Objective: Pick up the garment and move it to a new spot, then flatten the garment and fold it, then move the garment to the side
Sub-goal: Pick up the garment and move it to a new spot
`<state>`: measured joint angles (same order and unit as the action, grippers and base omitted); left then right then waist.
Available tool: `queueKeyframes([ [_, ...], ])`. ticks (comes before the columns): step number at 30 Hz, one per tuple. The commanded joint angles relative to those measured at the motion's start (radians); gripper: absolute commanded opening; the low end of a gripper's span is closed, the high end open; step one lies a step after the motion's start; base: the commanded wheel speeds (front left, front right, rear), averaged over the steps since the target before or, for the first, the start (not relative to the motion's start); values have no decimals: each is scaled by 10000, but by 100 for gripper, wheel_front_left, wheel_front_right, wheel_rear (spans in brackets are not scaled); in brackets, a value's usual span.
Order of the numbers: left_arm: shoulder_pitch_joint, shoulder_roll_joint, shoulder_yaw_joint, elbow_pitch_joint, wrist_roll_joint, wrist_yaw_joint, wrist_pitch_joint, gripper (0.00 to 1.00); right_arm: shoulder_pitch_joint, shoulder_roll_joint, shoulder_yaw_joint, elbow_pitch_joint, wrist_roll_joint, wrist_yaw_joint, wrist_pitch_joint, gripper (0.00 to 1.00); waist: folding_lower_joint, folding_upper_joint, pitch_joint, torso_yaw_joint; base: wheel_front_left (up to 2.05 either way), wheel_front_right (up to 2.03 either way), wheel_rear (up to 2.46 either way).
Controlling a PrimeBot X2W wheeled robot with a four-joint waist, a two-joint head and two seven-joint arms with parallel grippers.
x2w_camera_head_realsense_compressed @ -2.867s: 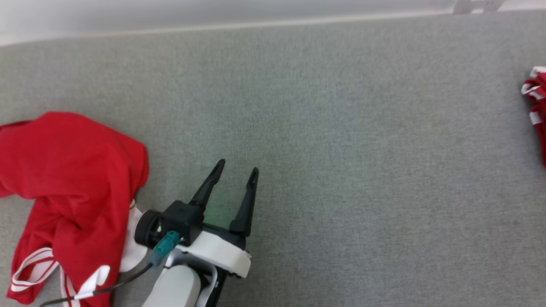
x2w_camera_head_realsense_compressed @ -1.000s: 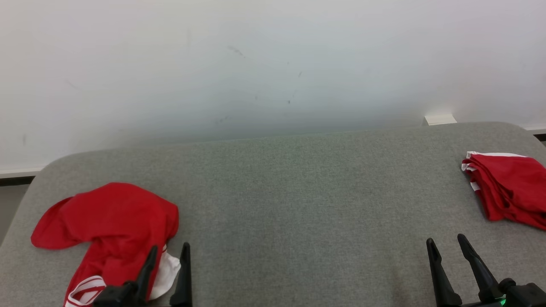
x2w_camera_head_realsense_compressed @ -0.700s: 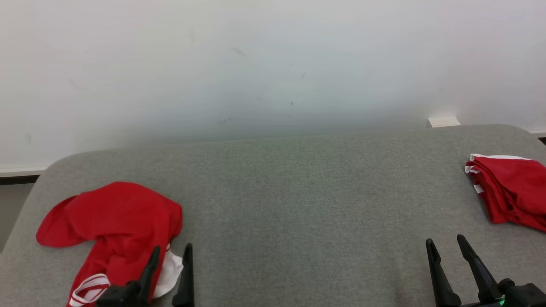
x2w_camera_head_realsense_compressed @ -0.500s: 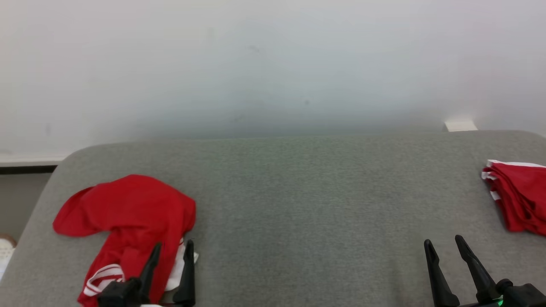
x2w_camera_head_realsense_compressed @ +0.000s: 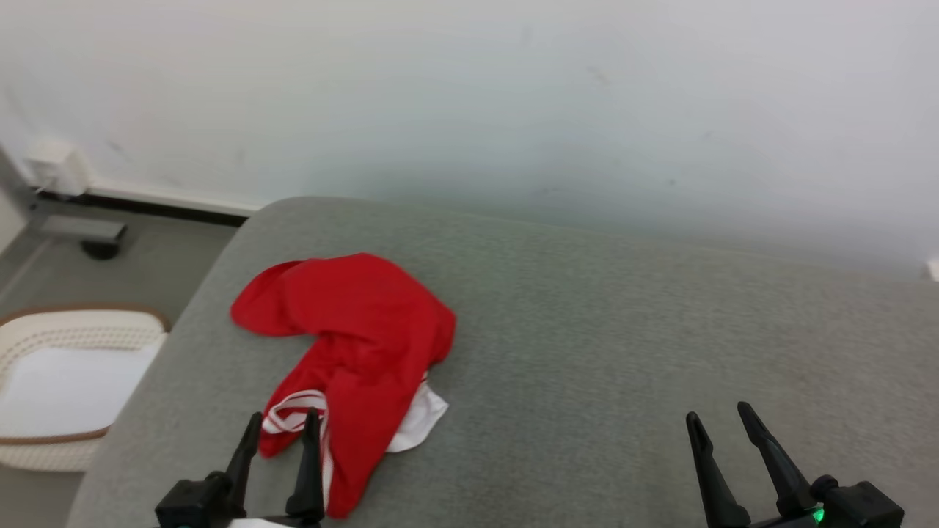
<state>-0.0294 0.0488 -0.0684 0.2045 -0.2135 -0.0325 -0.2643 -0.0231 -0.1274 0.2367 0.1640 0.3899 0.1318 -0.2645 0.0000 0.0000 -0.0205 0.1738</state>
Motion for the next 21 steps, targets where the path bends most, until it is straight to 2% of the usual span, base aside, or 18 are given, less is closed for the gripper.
queueKeyframes([
  [1, 7, 38, 40, 37, 1, 27, 2, 100, -157, -13, 62, 51, 95, -22, 10, 100, 0, 0, 70, 813, 0, 0, 0],
  [10, 56, 36, 142, 140, -103, 107, 2, 100, -283, -16, 312, 125, 73, -22, 8, 100, 0, 0, 61, 1627, 0, 0, 0],
  [17, -332, 79, 229, 503, -114, 28, 32, 100, -366, -16, 349, -3, -66, -22, 8, 100, 0, 0, 10, 1585, 0, 0, 0],
  [21, -1117, 376, 87, 652, 52, -54, 773, 100, -354, -43, 281, -235, -146, -22, 8, 100, 0, 0, 14, 1452, 0, 0, 0],
])
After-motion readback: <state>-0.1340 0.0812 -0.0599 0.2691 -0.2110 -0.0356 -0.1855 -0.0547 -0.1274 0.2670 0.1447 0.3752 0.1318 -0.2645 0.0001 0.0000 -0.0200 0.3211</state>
